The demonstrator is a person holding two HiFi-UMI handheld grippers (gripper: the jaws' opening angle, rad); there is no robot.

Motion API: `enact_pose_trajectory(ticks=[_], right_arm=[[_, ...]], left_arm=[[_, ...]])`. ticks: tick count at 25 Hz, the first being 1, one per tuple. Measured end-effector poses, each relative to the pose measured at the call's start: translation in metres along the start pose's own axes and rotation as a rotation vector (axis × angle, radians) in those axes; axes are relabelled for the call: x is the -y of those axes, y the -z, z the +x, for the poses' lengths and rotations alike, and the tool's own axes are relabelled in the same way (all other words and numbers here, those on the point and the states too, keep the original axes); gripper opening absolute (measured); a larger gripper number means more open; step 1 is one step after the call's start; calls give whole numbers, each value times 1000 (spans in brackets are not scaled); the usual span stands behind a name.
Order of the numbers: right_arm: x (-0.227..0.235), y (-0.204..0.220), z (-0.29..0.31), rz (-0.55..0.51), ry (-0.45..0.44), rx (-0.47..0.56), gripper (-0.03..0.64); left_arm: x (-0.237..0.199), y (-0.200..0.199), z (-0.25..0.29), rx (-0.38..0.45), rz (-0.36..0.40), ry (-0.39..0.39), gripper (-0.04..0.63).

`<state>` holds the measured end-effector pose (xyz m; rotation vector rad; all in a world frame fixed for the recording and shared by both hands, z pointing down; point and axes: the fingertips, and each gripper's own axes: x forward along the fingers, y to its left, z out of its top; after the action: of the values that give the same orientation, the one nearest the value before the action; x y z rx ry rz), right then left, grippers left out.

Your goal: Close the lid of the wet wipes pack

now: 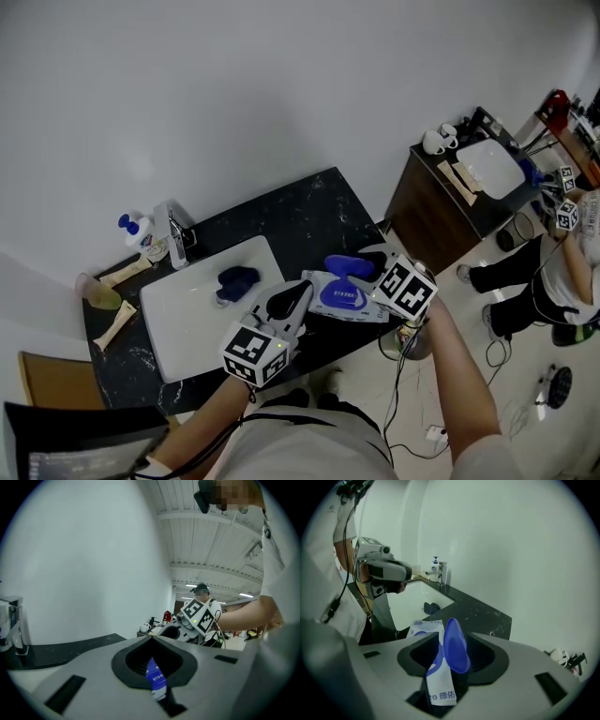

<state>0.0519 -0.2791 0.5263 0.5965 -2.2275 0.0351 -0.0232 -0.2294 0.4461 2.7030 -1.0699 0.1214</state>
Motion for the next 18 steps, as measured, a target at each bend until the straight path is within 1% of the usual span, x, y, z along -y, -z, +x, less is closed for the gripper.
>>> enact_pose_trajectory(ticks=[3,6,11,18], right_arm=[[-4,5,5,-6,-19,-29,169],[-11,3,1,13,-51,-6,169],[-30,3,-6,61,-144,11,169],[-59,6,-9,105,-272,-4,167]], left_arm=[[-4,-1,-2,2,-2,-6,-3],[-7,-2,-3,5,-2,-11,-3],[-6,-2,-2,9,-1,-8,-3],[1,-2,1,8,0,9,-3]])
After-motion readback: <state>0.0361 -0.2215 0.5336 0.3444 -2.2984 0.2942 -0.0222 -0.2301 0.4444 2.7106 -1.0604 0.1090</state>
